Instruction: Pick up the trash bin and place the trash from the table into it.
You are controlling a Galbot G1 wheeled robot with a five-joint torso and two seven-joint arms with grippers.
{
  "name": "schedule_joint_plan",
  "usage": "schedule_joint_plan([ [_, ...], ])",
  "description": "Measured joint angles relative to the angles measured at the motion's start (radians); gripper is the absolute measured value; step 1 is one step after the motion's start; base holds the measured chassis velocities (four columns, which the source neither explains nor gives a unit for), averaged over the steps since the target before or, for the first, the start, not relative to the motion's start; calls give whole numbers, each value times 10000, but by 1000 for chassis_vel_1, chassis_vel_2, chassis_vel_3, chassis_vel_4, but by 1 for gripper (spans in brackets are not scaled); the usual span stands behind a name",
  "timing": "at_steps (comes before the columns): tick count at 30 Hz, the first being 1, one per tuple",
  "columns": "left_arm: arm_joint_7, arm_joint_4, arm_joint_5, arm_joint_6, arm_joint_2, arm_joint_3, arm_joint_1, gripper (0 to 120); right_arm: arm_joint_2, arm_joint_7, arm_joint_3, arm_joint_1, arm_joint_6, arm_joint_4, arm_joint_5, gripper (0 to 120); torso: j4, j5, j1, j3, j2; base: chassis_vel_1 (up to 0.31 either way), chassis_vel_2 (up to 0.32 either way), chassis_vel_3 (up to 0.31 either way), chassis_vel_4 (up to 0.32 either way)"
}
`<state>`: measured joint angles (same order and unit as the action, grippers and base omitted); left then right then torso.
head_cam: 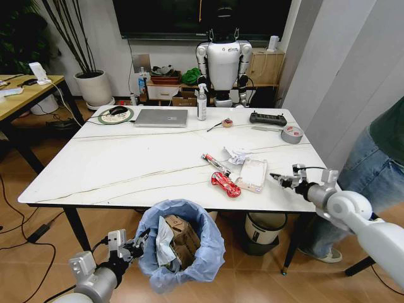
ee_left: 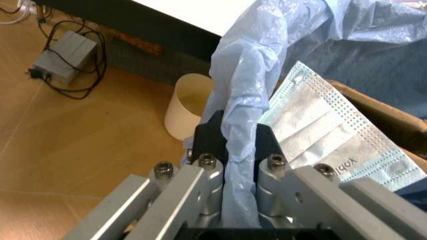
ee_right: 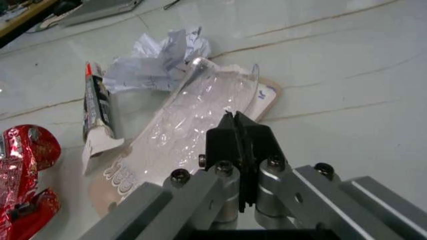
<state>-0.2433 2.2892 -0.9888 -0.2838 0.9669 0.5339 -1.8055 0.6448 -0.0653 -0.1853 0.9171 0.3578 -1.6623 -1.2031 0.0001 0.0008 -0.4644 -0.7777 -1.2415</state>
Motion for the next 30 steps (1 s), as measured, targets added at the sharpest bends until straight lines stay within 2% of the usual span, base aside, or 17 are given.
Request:
schedule_joint_plan([
  [8,5,57,-1,0,-41,2,24,2,-33,-24,-218,172,-639,-365,431,0,0,-9,2,2,-1,0,0,0,0],
  [9,5,75,-7,0,-66,10,9,2,27,-25,-205,141,-711,-312,428,7,0,-6,2,2,-1,0,0,0,0],
  [10,5,75,-7,0,-66,10,9,2,27,-25,-205,141,-711,-312,428,7,0,-6,2,2,-1,0,0,0,0],
  [12,5,116,-21,0,-94,66,-62,2,112,-77,-136,16,-735,-104,302,15,-2,-8,2,3,-1,0,0,0,0],
  [16,5,212,-62,-6,-186,267,-256,2,327,-233,185,-479,-692,593,-466,32,0,-6,2,3,-2,0,0,0,0],
  [18,5,229,-72,-8,-202,306,-283,2,343,-285,219,-551,-671,684,-561,34,0,-7,2,3,-2,0,0,0,0],
  [20,5,269,-111,-12,-222,397,-340,2,390,-448,347,-792,-612,957,-796,43,0,-8,2,3,-2,0,0,0,0],
  [24,-7,294,-180,-22,-245,541,-392,2,626,-743,871,-1558,-450,1653,-1202,61,-1,-8,4,3,-2,0,0,0,0],
  [27,-20,298,-200,-27,-246,569,-401,2,714,-848,1076,-1813,-428,1900,-1245,66,0,-9,3,3,-2,0,0,0,0],
  [30,-37,302,-235,-37,-266,669,-426,2,844,-1028,1470,-2189,-414,2268,-1260,79,0,-8,3,3,-2,0,0,0,0],
])
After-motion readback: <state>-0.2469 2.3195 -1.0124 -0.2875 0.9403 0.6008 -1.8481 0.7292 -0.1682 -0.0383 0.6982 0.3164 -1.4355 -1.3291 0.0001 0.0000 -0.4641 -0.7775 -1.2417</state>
